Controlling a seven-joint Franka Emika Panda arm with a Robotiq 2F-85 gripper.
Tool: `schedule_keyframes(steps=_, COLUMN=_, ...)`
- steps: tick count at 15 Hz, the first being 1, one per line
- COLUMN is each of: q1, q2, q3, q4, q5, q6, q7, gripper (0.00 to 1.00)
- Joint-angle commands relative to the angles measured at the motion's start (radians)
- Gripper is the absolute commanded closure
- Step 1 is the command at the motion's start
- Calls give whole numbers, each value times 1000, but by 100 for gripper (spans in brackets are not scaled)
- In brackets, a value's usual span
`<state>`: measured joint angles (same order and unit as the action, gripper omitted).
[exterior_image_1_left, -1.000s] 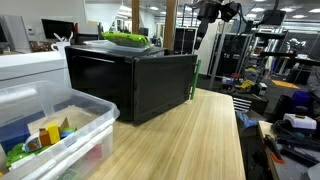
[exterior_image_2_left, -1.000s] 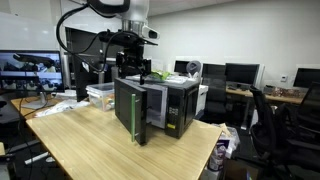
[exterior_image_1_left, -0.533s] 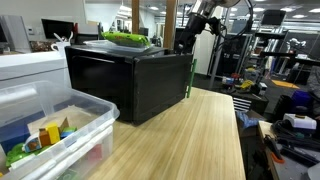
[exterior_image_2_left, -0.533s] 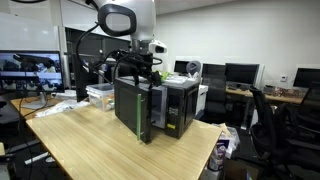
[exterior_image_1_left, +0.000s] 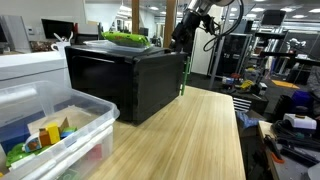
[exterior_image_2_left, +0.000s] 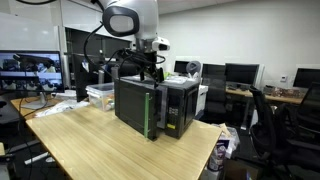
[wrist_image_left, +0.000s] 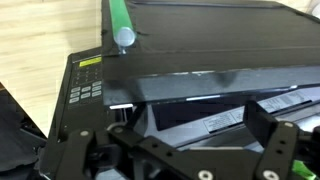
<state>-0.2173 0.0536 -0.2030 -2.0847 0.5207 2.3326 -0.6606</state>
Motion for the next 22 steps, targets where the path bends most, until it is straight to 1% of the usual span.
schedule_keyframes(steps=1, q1=2, q2=-81, q3=9, q4=-17, q5=-37, q6=-63, q7=54, gripper=0)
schedule_keyframes(steps=5, q1=8, q2=-140, q3=0, q4=-31, q5=-120, q6=-163, q7=131, gripper=0)
schedule_keyframes(steps=7, q1=13, q2=-146, q3=-3, q4=-22, q5=-121, q6=-182, q7=130, gripper=0)
schedule_keyframes(steps=10, q1=18, q2=-138, q3=-6, q4=-12, q5=-77, q6=-154, q7=107, gripper=0)
schedule_keyframes(steps=15, q1=24, q2=-81, q3=-8, q4=2, q5=-15, q6=-91, q7=104, gripper=0)
schedule_keyframes(steps=22, q1=6, q2=15, q3=6, q4=28, q5=50, q6=-26, q7=97, gripper=0)
